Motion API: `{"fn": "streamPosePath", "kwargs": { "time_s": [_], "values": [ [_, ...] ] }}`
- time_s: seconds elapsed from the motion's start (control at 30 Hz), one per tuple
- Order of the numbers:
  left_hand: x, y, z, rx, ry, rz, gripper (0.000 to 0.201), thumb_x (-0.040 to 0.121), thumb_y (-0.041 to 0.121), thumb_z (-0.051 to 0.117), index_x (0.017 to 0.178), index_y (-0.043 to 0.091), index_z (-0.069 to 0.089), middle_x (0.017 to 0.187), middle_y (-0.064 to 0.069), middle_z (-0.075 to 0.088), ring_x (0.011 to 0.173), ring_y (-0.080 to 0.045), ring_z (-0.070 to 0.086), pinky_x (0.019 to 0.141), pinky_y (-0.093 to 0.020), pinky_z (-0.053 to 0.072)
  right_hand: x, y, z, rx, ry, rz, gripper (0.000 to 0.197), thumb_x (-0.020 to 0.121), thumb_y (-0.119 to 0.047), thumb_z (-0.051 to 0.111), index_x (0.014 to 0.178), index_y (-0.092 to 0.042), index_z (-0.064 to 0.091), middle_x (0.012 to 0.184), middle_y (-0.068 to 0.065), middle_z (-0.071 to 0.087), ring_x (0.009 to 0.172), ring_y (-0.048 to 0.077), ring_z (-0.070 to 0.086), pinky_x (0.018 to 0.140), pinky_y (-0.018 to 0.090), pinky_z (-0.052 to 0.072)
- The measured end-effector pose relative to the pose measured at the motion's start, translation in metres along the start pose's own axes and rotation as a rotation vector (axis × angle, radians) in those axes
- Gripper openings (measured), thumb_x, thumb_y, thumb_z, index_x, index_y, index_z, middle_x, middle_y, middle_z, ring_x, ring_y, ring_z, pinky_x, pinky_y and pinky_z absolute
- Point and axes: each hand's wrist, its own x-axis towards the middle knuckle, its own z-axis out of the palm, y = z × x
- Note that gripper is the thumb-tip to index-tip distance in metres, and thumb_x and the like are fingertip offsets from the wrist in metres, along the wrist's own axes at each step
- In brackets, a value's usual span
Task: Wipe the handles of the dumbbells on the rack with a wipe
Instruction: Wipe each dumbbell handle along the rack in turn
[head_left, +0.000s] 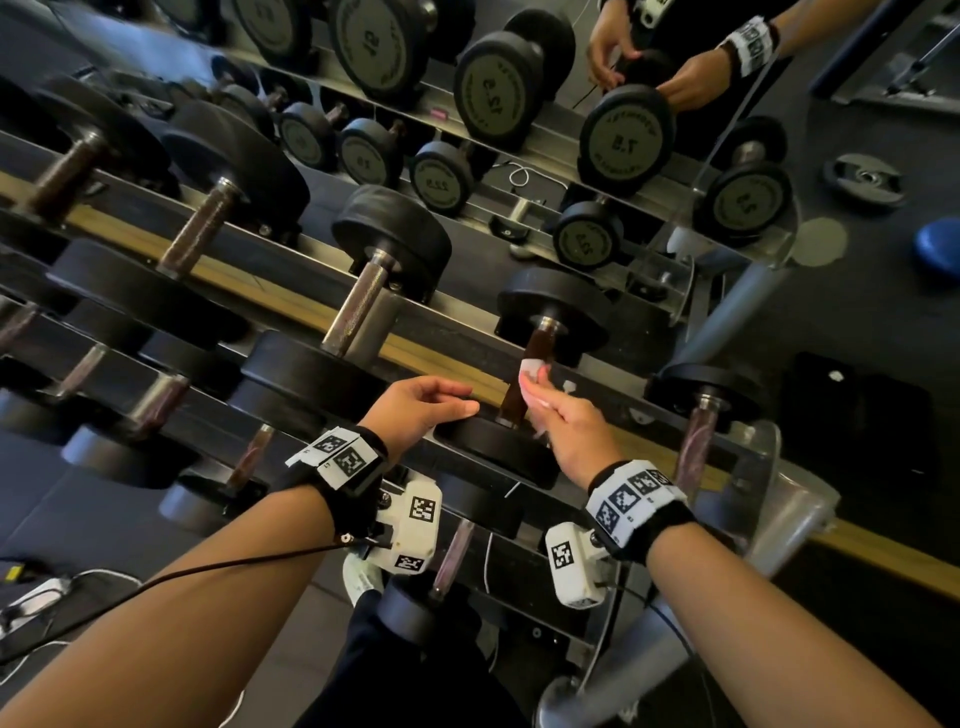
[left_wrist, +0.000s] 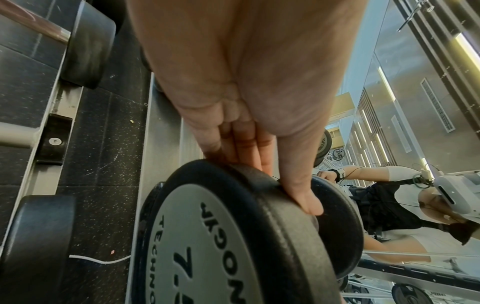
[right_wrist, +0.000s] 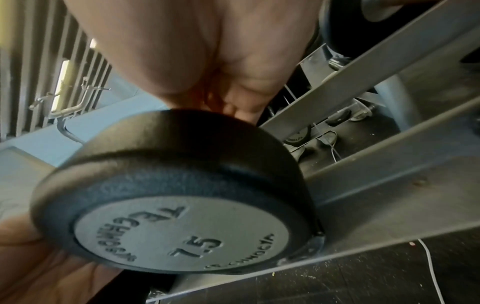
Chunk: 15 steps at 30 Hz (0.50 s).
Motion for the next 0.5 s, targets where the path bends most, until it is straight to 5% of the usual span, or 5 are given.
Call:
{"fn": "streamPosePath", "kwargs": {
  "time_s": [0.13, 0.23, 0.33, 0.4, 0.5],
  "values": [
    [0.0, 0.001, 0.0, -0.019, -0.015, 0.009, 0.038, 0.067, 0.029, 0.083, 0.102, 0.02, 0.073, 0.082, 0.004, 0.075, 0.081, -0.009, 0.072, 0.072, -0.019, 0.052, -0.009, 0.012, -0.014, -0.003, -0.081, 0.038, 0.018, 0.095, -0.038, 0.059, 0.1, -0.038, 0.076, 0.105, -0.014, 0.073, 0.102, -0.002, 0.064, 0.093, 0.024, 0.046],
    [0.0, 0.0, 0.0, -0.03, -0.021, 0.013, 0.041, 0.064, 0.032, 0.084, 0.102, 0.021, 0.073, 0.083, 0.004, 0.075, 0.081, -0.008, 0.072, 0.069, -0.016, 0.053, 0.001, 0.014, -0.028, 0.134, 0.119, 0.068, 0.02, 0.096, -0.021, 0.058, 0.095, -0.032, 0.074, 0.115, 0.007, 0.07, 0.105, 0.021, 0.065, 0.09, 0.039, 0.054],
    [0.0, -0.001, 0.001, -0.039, -0.015, 0.018, 0.042, 0.062, 0.032, 0.084, 0.101, 0.02, 0.073, 0.082, 0.003, 0.075, 0.08, -0.008, 0.072, 0.069, -0.016, 0.053, 0.019, 0.014, -0.035, 0.242, 0.307, 0.071, 0.018, 0.098, -0.019, 0.056, 0.105, -0.03, 0.068, 0.124, 0.016, 0.064, 0.115, 0.032, 0.06, 0.102, 0.048, 0.048],
    [0.0, -0.001, 0.0, -0.036, -0.016, 0.02, 0.043, 0.062, 0.032, 0.084, 0.101, 0.02, 0.073, 0.083, 0.003, 0.075, 0.082, -0.008, 0.072, 0.07, -0.016, 0.053, 0.031, 0.014, -0.03, 0.303, 0.315, 0.112, 0.02, 0.099, -0.02, 0.054, 0.11, -0.032, 0.066, 0.127, 0.017, 0.062, 0.116, 0.033, 0.06, 0.104, 0.048, 0.047],
    [0.0, -0.002, -0.001, -0.039, -0.022, 0.018, 0.041, 0.062, 0.034, 0.084, 0.101, 0.023, 0.074, 0.087, 0.002, 0.076, 0.086, -0.011, 0.073, 0.071, -0.017, 0.054, 0.043, 0.012, -0.015, 0.477, 0.258, 0.14, 0.028, 0.1, -0.01, 0.051, 0.115, -0.03, 0.065, 0.123, 0.014, 0.061, 0.106, 0.026, 0.063, 0.08, 0.035, 0.06]
  ]
}}
